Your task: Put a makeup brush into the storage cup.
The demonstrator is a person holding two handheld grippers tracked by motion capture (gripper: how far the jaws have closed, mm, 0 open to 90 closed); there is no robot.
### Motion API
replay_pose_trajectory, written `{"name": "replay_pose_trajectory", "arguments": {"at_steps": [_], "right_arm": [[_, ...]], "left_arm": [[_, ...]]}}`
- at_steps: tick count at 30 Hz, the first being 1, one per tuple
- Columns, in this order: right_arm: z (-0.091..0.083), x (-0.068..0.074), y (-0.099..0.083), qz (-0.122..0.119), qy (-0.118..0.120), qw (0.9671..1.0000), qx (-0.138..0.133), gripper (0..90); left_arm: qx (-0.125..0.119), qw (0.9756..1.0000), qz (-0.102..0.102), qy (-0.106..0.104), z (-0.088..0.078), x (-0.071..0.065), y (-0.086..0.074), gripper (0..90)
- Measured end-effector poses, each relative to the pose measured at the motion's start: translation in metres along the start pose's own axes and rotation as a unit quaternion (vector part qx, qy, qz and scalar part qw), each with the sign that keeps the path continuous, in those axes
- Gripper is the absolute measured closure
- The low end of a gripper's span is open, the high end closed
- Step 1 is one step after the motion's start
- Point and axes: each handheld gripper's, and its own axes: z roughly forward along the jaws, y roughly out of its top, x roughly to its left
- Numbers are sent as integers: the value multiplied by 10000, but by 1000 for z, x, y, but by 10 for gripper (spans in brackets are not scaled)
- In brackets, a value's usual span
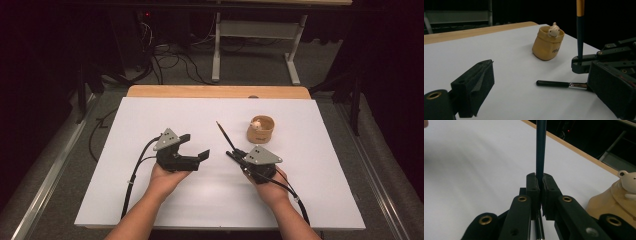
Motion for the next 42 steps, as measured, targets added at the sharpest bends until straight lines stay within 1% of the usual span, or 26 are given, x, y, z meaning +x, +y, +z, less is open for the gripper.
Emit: {"name": "replay_pose_trajectory", "arguments": {"at_steps": [2, 4, 5, 6, 7, 9, 10, 11, 13, 14, 16, 17, 18, 20, 22, 23, 24, 26, 28, 33, 34, 37, 38, 39, 41, 42], "right_arm": [[-1, 1, 0, 55, -33, 10000, -23, 875], [-2, 2, -2, 45, -29, 10000, -44, 876], [-2, 4, -3, -21, -8, 10000, -70, 875], [-1, 5, -5, -109, 16, 9999, -27, 875], [0, 7, -7, -151, 59, 9999, 41, 875], [2, 10, -10, -126, 121, 9998, 49, 875], [2, 11, -10, -139, 144, 9998, 84, 875], [3, 13, -11, -82, 166, 9998, 101, 875], [5, 16, -12, -170, 193, 9996, 112, 875], [6, 17, -12, -192, 182, 9996, 123, 875], [6, 19, -13, -129, 206, 9996, 127, 875], [6, 19, -13, -194, 198, 9995, 151, 875], [7, 20, -13, -180, 213, 9995, 143, 875], [7, 21, -14, -261, 228, 9992, 173, 875], [8, 21, -14, -277, 245, 9992, 172, 875], [8, 21, -14, -322, 266, 9990, 182, 875], [8, 22, -14, -287, 268, 9990, 191, 875], [8, 23, -14, -294, 271, 9991, 165, 875], [8, 24, -14, -316, 304, 9989, 158, 875], [8, 30, -13, -370, 334, 9986, 166, 875], [9, 30, -13, -455, 344, 9983, 146, 875], [9, 31, -13, -427, 342, 9984, 152, 875], [9, 31, -13, -473, 340, 9982, 159, 875], [9, 31, -13, -464, 342, 9982, 168, 875], [9, 31, -13, -522, 356, 9979, 152, 875], [9, 31, -13, -506, 366, 9980, 139, 875]], "left_arm": [[-70, 10000, -32, -56, 3, -2, -1, 79], [-75, 9999, -42, -80, 5, -3, -3, 80], [-98, 9998, -103, -115, 5, -3, -5, 79], [-121, 9996, -206, -160, 5, -2, -6, 81], [-104, 9995, -231, -172, 5, -2, -7, 81], [-99, 9998, -120, -153, 3, -5, -9, 83], [-101, 9997, -103, -181, 3, -6, -9, 86], [-102, 9997, -102, -217, 3, -7, -9, 90], [-128, 9995, -93, -276, 1, -10, -9, 100], [-142, 9994, -66, -302, 0, -11, -9, 112], [-199, 9992, -28, -333, -2, -14, -8, 141], [-232, 9991, -23, -348, -4, -15, -8, 155], [-251, 9990, -28, -364, -5, -16, -7, 159], [-274, 9988, -47, -397, -6, -15, -6, 176], [-289, 9986, -65, -429, -7, -15, -6, 199], [-297, 9986, -56, -432, -7, -15, -6, 218], [-308, 9985, -53, -450, -8, -15, -6, 232], [-322, 9982, -63, -498, -8, -15, -6, 261], [-321, 9982, -72, -499, -8, -15, -6, 279], [-331, 9977, -103, -580, -8, -15, -7, 333], [-353, 9975, -98, -597, -8, -15, -7, 353], [-385, 9971, -139, -648, -9, -14, -7, 409], [-385, 9971, -128, -642, -10, -14, -7, 430], [-384, 9970, -118, -661, -10, -15, -7, 443], [-386, 9966, -134, -709, -10, -15, -7, 488], [-389, 9965, -132, -733, -10, -15, -7, 500]]}}
